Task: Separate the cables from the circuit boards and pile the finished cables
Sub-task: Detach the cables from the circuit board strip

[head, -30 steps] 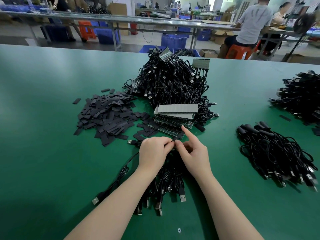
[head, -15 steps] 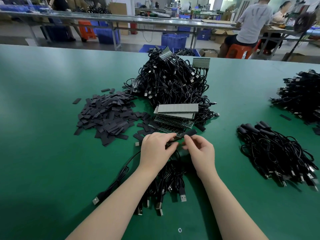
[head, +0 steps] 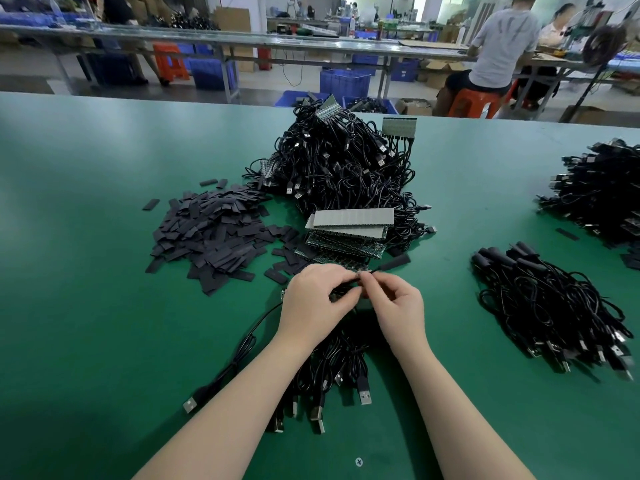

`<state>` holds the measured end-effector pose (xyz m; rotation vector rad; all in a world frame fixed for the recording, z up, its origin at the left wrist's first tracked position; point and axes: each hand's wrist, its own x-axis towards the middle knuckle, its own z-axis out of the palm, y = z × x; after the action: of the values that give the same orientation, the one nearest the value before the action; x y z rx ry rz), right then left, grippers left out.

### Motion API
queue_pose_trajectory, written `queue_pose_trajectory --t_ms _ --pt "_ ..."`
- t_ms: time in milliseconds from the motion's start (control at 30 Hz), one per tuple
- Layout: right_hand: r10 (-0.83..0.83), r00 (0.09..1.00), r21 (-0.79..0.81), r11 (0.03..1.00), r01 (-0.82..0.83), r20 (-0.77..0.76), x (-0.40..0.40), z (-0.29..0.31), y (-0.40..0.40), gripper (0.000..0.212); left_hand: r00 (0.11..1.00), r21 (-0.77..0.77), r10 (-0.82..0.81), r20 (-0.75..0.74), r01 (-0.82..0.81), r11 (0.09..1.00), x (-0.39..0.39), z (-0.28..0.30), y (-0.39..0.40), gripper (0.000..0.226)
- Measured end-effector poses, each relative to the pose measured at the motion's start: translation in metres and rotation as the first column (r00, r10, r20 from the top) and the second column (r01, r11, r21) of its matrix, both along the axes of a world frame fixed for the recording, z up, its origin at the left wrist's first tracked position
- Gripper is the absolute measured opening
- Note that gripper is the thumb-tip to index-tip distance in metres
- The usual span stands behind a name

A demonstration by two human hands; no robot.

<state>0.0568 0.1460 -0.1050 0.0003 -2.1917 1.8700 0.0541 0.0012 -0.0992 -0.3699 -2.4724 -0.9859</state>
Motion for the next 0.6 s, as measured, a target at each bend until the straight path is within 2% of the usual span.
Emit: queue_pose_trajectory --t_ms 100,167,233,300,367,433,467,533,600 --pt "-0.111 0.994 -0.227 0.967 0.113 0.019 -0.003 0.008 0.005 0.015 0.999 0.035 0.035 0.012 -0.036 0.999 0.001 0.001 0.000 0.048" --pt "-0.197 0.980 -0.330 0.927 0.180 -0.018 -0.004 0.022 0.016 0.017 0.997 0.064 0.052 0.061 -0.056 0.996 0.002 0.000 0.000 0.047" --pt "-0.272 0.953 -0.323 0.921 0.219 -0.129 -0.001 0.042 0.034 0.016 0.994 0.077 0.052 0.094 -0.059 0.995 0.002 -0.001 -0.001 0.038" --pt "-0.346 0.904 -0.165 0.936 0.312 -0.251 0.005 0.061 0.061 0.014 0.994 0.075 0.045 0.101 -0.052 0.996 0.001 -0.002 0.000 0.031" --pt "-0.407 0.853 0.164 0.864 0.475 -0.326 0.006 0.077 0.097 0.012 0.994 0.069 0.041 0.101 -0.048 0.996 -0.001 -0.004 0.000 0.026" --pt "-0.478 0.810 0.527 0.617 0.585 -0.340 0.001 0.085 0.135 0.024 0.994 0.068 0.040 0.099 -0.047 0.997 0.000 -0.003 0.000 0.023" --pt "-0.522 0.785 0.647 0.479 0.593 -0.333 -0.005 0.086 0.152 0.028 0.994 0.070 0.039 0.101 -0.046 0.997 0.000 -0.003 0.000 0.023" --pt "-0.584 0.767 0.818 0.285 0.499 -0.264 -0.015 0.082 0.181 0.031 0.992 0.070 0.033 0.118 -0.041 0.997 0.000 -0.004 0.000 0.022" --pt "-0.634 0.764 0.940 0.175 0.292 -0.120 -0.021 0.071 0.200 0.041 0.990 0.067 0.033 0.135 -0.042 0.997 0.001 -0.004 0.001 0.021"
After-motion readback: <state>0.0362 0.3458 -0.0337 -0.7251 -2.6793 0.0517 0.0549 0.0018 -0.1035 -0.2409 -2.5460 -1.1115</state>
